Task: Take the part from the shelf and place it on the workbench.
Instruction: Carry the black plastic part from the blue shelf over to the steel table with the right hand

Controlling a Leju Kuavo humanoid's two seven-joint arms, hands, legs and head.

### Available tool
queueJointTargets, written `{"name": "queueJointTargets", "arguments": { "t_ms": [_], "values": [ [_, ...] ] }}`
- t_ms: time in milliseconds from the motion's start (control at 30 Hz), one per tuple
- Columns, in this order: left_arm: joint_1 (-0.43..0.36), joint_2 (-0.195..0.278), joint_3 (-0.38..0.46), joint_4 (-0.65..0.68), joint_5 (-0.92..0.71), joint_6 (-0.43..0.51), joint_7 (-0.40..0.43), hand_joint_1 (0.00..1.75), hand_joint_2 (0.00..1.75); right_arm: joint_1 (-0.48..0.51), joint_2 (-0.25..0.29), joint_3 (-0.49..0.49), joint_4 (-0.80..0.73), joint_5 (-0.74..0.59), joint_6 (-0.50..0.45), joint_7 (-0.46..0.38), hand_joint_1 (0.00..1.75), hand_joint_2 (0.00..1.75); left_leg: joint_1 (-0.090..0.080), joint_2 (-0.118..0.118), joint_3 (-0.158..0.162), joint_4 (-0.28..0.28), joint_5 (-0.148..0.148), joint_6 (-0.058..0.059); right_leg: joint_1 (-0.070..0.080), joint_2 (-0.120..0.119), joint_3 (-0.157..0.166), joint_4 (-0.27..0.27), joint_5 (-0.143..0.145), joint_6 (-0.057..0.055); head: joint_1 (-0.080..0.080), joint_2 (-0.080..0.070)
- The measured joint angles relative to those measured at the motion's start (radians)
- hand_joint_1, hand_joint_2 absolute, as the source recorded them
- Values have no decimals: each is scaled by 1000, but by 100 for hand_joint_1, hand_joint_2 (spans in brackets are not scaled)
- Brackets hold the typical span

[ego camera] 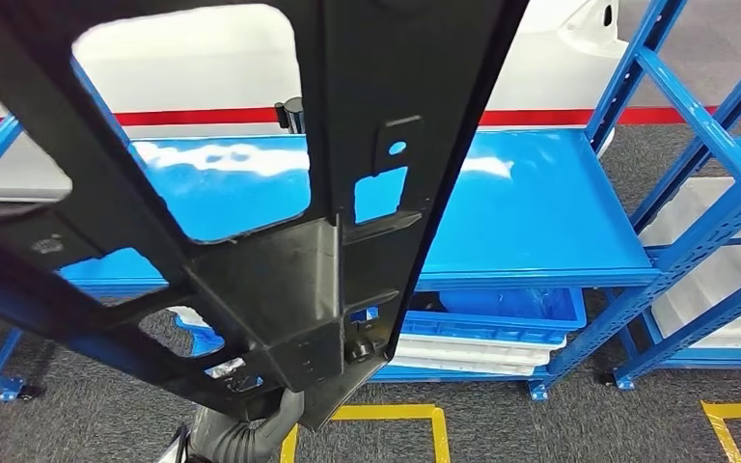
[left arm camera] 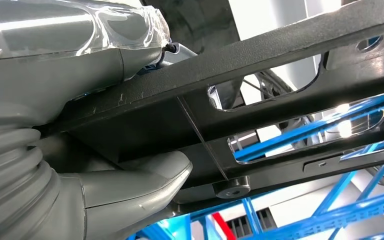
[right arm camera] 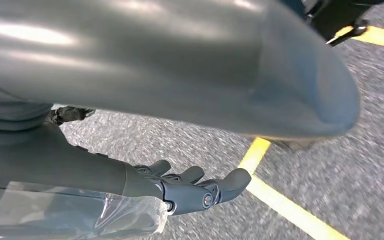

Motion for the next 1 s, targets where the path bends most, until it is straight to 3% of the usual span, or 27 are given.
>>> {"name": "queueJointTargets", "arguments": {
  "t_ms": [33,67,100,200,233,367,433,467,533,567,600,633,667,733,800,867,933,967,1000],
  "values": [
    [0,0,-1,0,1,0,0,175,175,0,0,0,0,2,0,0,0,0,0,-1,-6,40,-15,-1,1,0,-10,0,7,0,0,0],
    [0,0,-2,0,2,0,0,175,175,1,0,0,0,2,0,0,0,0,1,-1,7,37,-10,-1,1,1,-19,1,14,1,0,0],
    [0,0,-4,0,4,0,0,175,175,1,0,0,0,3,0,0,0,0,1,-1,43,-11,11,0,1,2,-26,1,20,2,0,0],
    [-2,0,-5,0,5,0,0,175,175,0,2,0,0,3,0,0,0,0,-2,-5,193,-254,81,11,1,6,-40,1,36,12,0,0],
    [-3,0,-6,-1,5,1,0,175,175,0,2,0,0,3,0,-1,0,0,-5,-7,216,-296,92,18,1,7,-42,1,41,16,0,0],
    [-4,0,-7,-2,7,2,-1,175,175,0,3,0,0,3,0,-1,0,0,-8,-7,208,-313,107,43,1,8,-53,5,56,36,0,0],
    [-4,-1,-7,-2,7,3,-1,175,175,1,3,0,0,4,0,-1,0,0,-5,-4,191,-316,124,59,0,7,-76,50,13,44,2,0],
    [-5,-1,-7,-2,7,2,-1,175,175,1,3,0,0,4,0,-1,0,0,-4,-2,182,-316,131,64,-2,7,-96,101,-30,47,3,0],
    [-4,-1,-7,-2,8,2,-1,175,175,2,3,0,0,4,0,-1,0,0,-6,-1,162,-315,146,68,-3,6,-147,257,-127,53,5,0],
    [-4,-1,-7,-2,8,2,-2,175,175,2,3,0,0,4,0,-1,0,0,-8,1,152,-315,153,69,-3,6,-162,320,-155,55,5,0],
    [-4,-1,-8,-2,8,2,-2,175,175,3,3,0,0,4,0,-1,0,0,-9,2,143,-314,160,69,-3,6,-164,356,-165,55,5,0],
    [-4,-1,-8,-2,8,1,-2,175,175,3,3,0,0,3,0,-1,0,0,-11,2,135,-313,167,68,-3,6,-140,340,-151,53,6,0],
    [-4,-1,-8,-2,8,0,-2,175,175,3,3,0,0,3,0,-1,0,0,-12,2,129,-313,173,68,-3,6,-99,287,-125,51,6,0],
    [-5,-1,-8,-2,8,-1,-2,175,175,0,3,0,0,2,0,-1,0,0,-14,2,120,-310,184,64,-2,5,19,107,-74,42,6,0],
    [-6,-1,-8,-2,8,-2,-2,175,175,-2,3,0,0,0,0,-1,0,0,-15,4,112,-306,194,56,6,3,87,-12,-56,34,6,0],
    [-6,-1,-9,-2,9,-4,-3,175,175,-1,3,0,0,-3,0,1,0,0,-14,7,106,-303,204,46,13,4,87,-27,-53,27,6,0],
    [-7,-2,-10,-2,10,-4,-5,175,175,0,2,0,0,-3,0,1,0,0,-12,7,97,-294,202,33,11,7,75,-28,-41,15,6,0],
    [-7,-2,-11,-2,11,-5,-6,175,175,-1,2,0,0,0,0,1,0,0,-11,5,88,-278,185,28,8,7,69,-29,-33,8,6,0],
    [-8,-1,-11,-2,11,-5,-7,175,175,-2,3,0,0,2,0,0,0,0,-9,2,69,-234,147,21,6,7,59,-30,-23,2,6,0]
  ]
}}
